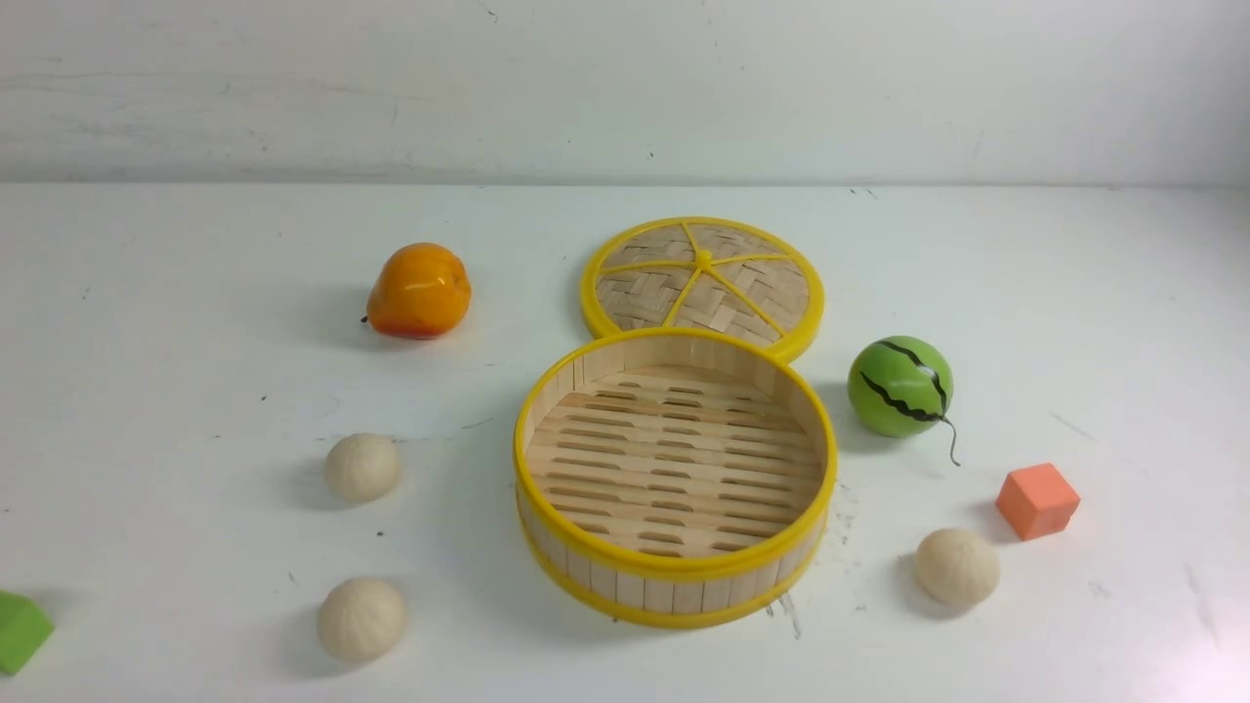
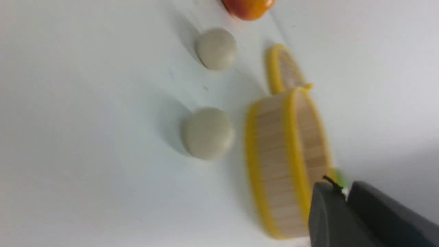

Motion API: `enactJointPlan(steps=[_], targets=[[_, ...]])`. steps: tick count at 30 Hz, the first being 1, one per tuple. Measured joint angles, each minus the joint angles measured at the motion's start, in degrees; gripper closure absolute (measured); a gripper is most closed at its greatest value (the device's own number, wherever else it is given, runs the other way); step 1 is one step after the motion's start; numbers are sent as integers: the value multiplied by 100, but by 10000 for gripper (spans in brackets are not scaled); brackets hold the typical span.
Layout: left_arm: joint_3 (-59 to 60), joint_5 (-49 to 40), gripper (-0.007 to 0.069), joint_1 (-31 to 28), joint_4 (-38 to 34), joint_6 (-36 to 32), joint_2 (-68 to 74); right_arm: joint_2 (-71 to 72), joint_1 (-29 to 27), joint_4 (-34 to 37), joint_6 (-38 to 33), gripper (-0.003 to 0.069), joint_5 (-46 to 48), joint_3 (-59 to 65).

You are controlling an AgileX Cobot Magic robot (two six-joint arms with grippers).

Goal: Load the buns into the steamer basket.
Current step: Use the left arm to grab a steamed stuffed bun

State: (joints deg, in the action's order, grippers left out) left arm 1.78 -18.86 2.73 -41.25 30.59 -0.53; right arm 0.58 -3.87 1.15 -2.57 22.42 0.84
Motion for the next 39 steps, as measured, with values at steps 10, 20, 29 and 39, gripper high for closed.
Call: enactJointPlan(steps=[10, 20, 29, 39], targets=[[0, 104, 544, 0, -1242, 40, 0, 0, 0, 0, 0, 427, 0, 0], [-1863, -1134, 585, 0, -166, -2620, 339, 0, 0, 0, 0, 424, 0, 0], [-4215, -3950, 638, 0, 3147, -2559, 2908, 0, 0, 0, 0, 421, 0, 0], [-5826, -4749, 638, 777, 4285, -2495, 5135, 0, 0, 0, 0, 421, 0, 0]])
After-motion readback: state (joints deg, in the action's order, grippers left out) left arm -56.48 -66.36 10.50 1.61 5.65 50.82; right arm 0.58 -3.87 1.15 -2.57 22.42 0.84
